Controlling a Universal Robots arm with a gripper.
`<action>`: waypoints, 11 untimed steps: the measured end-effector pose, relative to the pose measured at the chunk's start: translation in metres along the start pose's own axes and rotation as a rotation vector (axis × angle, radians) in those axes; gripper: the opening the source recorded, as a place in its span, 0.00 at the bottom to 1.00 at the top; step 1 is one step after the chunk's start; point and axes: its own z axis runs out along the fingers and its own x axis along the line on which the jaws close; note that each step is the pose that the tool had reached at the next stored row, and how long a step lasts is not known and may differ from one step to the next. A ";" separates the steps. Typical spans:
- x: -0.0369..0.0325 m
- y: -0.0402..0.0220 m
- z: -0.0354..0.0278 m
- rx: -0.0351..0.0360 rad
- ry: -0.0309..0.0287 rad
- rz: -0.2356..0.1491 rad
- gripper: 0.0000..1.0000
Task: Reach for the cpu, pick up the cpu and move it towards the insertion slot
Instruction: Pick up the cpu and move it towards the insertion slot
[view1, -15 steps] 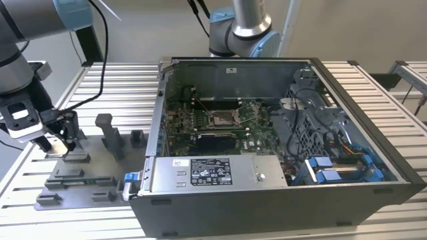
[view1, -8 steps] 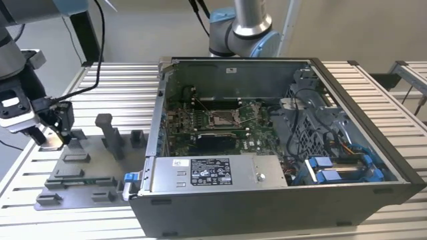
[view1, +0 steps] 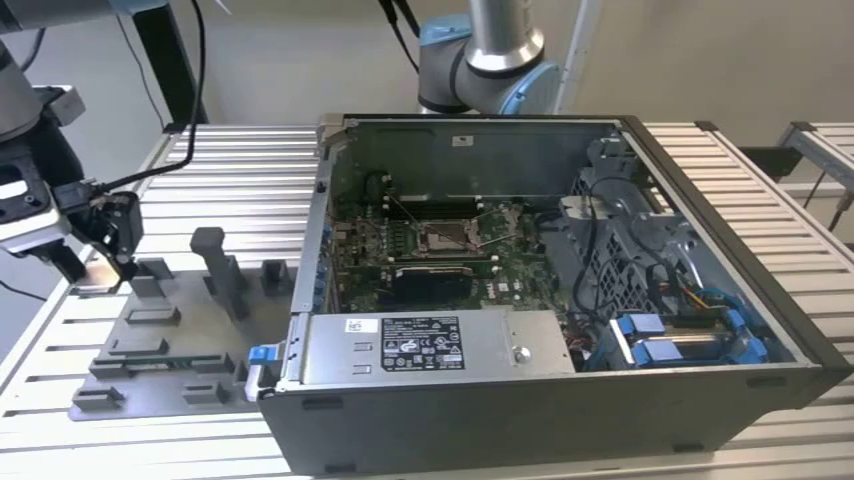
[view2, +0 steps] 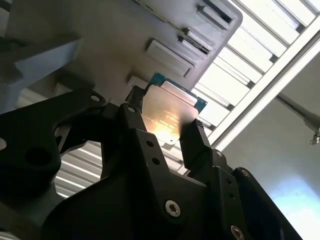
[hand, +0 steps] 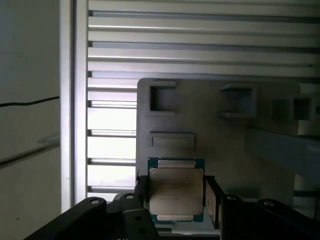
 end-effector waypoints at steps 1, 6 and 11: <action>0.0000 0.0000 -0.0014 0.0000 0.0000 0.000 0.00; 0.0000 0.0000 -0.0070 0.0001 0.0000 0.000 0.00; -0.0001 0.0001 -0.0144 0.0001 0.0000 0.000 0.00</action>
